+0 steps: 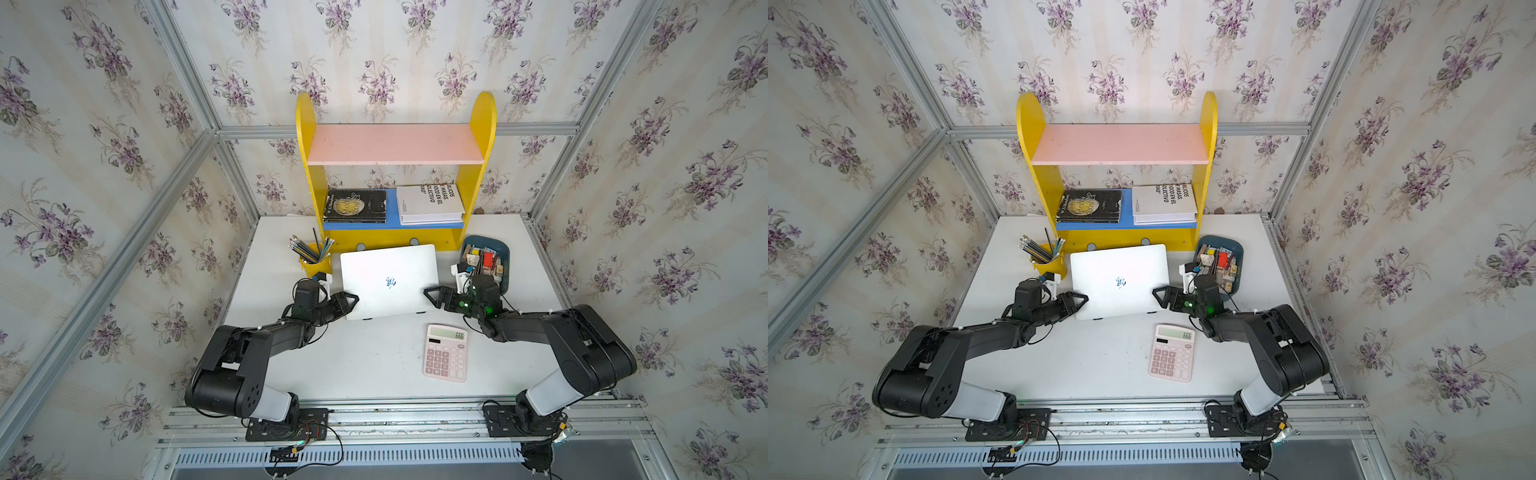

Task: Close the laptop lid and set it aside
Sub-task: Pick up the laptop from the computer stand.

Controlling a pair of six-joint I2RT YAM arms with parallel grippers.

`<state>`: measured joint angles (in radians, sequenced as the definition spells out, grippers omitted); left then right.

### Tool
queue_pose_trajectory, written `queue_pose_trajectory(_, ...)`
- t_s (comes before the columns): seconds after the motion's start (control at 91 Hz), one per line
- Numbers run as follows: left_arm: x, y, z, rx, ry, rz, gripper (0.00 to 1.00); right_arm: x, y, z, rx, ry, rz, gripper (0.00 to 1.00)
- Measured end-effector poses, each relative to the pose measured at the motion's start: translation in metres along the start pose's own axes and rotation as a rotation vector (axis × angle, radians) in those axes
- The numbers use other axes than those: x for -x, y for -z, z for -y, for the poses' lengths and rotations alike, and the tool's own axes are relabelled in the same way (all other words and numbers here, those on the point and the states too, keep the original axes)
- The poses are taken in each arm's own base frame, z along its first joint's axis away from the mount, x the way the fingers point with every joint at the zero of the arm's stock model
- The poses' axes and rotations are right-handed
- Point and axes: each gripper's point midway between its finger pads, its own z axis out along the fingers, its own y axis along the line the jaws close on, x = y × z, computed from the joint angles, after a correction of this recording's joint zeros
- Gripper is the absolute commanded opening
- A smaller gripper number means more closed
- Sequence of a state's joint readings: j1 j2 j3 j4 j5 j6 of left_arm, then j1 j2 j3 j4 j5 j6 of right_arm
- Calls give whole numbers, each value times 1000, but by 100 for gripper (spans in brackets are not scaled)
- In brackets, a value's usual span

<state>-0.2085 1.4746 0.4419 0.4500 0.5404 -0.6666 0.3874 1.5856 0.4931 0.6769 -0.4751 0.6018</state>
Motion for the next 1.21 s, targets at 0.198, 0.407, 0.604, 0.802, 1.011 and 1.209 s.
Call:
queue_pose_trajectory(0.198,1,1,2,-3,1,5,57,1,2,-3,9,0,6,82)
queue_pose_trajectory(0.407,5,6,8,-16,-2,23,56,2,3,-5,21,-15,13,80)
queue_pose_trajectory(0.604,8,11,15,-28,-11,37,52,4,5,-9,35,-18,18,78)
queue_pose_trajectory(0.802,9,13,16,-27,-11,45,50,7,7,-12,45,-20,29,75)
queue_pose_trajectory(1.011,12,17,21,-38,-13,58,49,10,10,-18,61,-18,38,72)
queue_pose_trajectory(1.209,14,24,31,-67,-18,71,49,15,16,-31,100,-13,49,68)
